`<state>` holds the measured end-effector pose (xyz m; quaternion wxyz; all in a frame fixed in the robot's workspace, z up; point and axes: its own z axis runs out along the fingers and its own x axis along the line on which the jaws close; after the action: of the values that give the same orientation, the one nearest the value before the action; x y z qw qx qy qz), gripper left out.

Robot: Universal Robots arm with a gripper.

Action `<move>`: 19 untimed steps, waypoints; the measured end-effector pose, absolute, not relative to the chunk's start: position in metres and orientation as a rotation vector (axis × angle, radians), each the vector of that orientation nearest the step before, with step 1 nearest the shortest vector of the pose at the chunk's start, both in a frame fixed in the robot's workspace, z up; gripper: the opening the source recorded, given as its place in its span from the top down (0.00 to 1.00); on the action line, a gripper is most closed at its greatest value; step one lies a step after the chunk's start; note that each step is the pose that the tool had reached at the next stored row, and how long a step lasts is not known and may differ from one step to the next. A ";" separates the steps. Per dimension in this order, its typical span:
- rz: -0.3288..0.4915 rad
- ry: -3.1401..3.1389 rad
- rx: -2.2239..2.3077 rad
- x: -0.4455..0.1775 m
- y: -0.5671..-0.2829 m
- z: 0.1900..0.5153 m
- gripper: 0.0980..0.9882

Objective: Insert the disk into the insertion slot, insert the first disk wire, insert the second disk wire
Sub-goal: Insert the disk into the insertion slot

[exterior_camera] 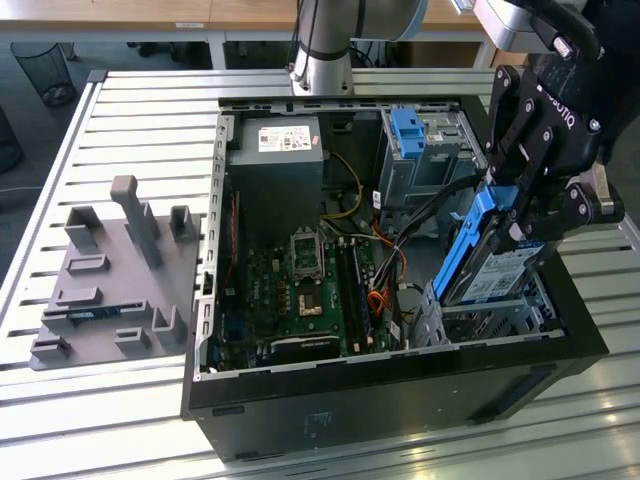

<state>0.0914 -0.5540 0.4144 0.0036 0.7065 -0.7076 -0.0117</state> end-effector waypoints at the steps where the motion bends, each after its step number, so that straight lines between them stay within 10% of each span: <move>1: -0.037 -2.218 2.214 0.091 -0.554 0.414 0.70; 19: -0.037 -2.218 2.214 0.091 -0.554 0.407 0.70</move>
<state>0.0913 -0.5540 0.4068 0.0036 0.7065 -0.7076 -0.0117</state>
